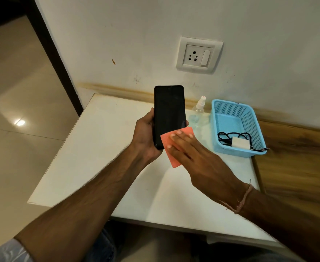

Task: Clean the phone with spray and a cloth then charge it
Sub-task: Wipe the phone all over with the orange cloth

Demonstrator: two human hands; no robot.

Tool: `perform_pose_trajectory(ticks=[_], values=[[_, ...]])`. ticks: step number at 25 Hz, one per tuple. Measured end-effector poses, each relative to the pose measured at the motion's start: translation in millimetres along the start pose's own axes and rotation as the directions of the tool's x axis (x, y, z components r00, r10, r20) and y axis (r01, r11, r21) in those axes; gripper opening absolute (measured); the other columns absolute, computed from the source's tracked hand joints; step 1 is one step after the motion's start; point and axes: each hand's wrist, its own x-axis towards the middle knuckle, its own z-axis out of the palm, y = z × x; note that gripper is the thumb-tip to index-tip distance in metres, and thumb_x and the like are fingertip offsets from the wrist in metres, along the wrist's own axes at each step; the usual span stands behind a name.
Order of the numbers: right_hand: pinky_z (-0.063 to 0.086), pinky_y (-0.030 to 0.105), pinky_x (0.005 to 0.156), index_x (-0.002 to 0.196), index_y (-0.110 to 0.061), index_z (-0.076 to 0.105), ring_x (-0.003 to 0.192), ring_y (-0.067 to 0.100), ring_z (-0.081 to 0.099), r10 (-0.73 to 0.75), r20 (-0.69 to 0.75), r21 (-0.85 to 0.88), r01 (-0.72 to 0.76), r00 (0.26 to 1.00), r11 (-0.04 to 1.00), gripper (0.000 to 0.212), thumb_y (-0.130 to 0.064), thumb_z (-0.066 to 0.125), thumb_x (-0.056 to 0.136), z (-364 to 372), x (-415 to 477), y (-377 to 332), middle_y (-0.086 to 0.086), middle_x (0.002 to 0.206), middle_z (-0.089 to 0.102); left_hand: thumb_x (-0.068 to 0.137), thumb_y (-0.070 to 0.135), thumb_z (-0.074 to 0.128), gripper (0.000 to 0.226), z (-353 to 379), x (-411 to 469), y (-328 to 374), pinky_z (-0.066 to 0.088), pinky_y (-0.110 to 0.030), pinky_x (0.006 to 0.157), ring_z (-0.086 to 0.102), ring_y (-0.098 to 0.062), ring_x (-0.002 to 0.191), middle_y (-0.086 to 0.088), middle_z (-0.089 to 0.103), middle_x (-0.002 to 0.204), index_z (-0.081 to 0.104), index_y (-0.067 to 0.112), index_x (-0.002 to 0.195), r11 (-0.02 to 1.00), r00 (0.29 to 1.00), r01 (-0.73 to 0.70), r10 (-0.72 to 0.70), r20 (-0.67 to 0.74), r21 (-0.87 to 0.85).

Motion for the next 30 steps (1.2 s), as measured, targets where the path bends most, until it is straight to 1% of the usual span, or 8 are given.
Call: perform_pose_trajectory(ticks=[3,6,11,14,18,24,27,30], values=[[0.038,0.042,0.102,0.134,0.003,0.051,0.129,0.038,0.047,-0.071,0.000,-0.009,0.071,0.998,0.997,0.065,0.011,0.040,0.070,-15.9,5.4,13.1,0.022,0.139,0.050,0.104,0.046,0.036,0.057,-0.9,0.3,3.6,0.041,-0.049,0.111,0.057,-0.038,0.125,-0.022,0.057,0.139,0.054,0.004,0.139,0.999,1.000,-0.025,0.025,0.011,0.028],[0.049,0.036,0.091,0.142,-0.004,0.043,0.137,0.032,0.040,0.056,0.038,0.054,-0.058,0.998,0.997,0.080,0.018,0.036,0.066,-32.8,33.6,41.9,0.015,0.148,0.042,0.103,0.040,0.040,0.050,3.3,-1.7,3.4,0.051,-0.046,0.102,0.066,-0.033,0.110,-0.017,0.066,0.127,0.063,0.005,0.130,0.993,0.997,-0.083,0.083,0.005,0.082],[0.024,0.042,0.117,0.153,-0.018,0.016,0.149,0.020,0.009,0.272,0.188,0.098,-0.294,0.944,0.951,0.078,0.013,0.040,0.086,-39.2,86.9,75.0,0.003,0.161,0.011,0.105,0.038,0.035,0.051,10.3,-5.3,-3.1,0.057,-0.048,0.086,0.061,-0.044,0.105,-0.025,0.060,0.134,0.056,0.005,0.137,0.988,0.993,-0.113,0.111,0.026,0.101],[0.022,0.038,0.118,0.152,-0.016,0.021,0.148,0.019,0.012,0.266,0.173,0.176,-0.295,0.948,0.939,0.076,0.014,0.039,0.084,-32.1,71.9,58.5,0.004,0.160,0.017,0.105,0.041,0.035,0.051,6.7,-4.3,-3.7,0.055,-0.047,0.090,0.069,-0.038,0.097,-0.020,0.068,0.123,0.060,0.008,0.133,0.988,0.994,-0.101,0.105,-0.028,0.118],[0.048,0.045,0.100,0.138,-0.002,0.048,0.136,0.034,0.040,0.131,-0.021,0.142,-0.127,0.991,0.982,0.074,0.016,0.032,0.069,-24.8,12.9,10.2,0.016,0.146,0.044,0.104,0.048,0.035,0.056,6.9,-4.5,-4.3,0.054,-0.044,0.094,0.069,-0.032,0.103,-0.017,0.069,0.121,0.063,0.008,0.130,0.983,0.996,-0.069,0.077,-0.045,0.168],[0.053,0.055,0.087,0.128,0.003,0.057,0.124,0.041,0.051,0.102,-0.046,0.113,-0.096,0.994,0.989,0.064,0.019,0.066,0.066,-15.4,-22.1,-10.9,0.021,0.133,0.055,0.102,0.055,0.028,0.070,12.5,-8.0,-13.9,0.033,-0.050,0.114,0.051,-0.038,0.117,-0.026,0.055,0.137,0.049,0.002,0.142,0.998,0.989,-0.009,-0.001,0.146,0.069],[0.051,0.053,0.093,0.127,0.004,0.058,0.124,0.039,0.052,0.148,-0.125,0.101,-0.136,0.981,0.986,0.038,0.004,0.042,0.092,-19.4,-9.0,-2.9,0.021,0.132,0.056,0.101,0.058,0.027,0.070,15.4,-8.0,-15.8,0.033,-0.052,0.116,0.052,-0.037,0.122,-0.025,0.052,0.143,0.049,0.006,0.143,0.996,0.986,-0.016,0.001,0.164,0.090],[0.045,0.051,0.102,0.129,0.005,0.055,0.129,0.038,0.047,0.249,-0.187,0.115,-0.230,0.950,0.966,0.044,-0.001,0.032,0.092,-24.1,5.6,7.1,0.022,0.135,0.053,0.101,0.056,0.034,0.064,15.0,-6.9,-19.0,0.039,-0.054,0.112,0.056,-0.038,0.121,-0.022,0.054,0.142,0.054,0.009,0.140,0.986,0.990,-0.068,0.048,0.130,0.151]])
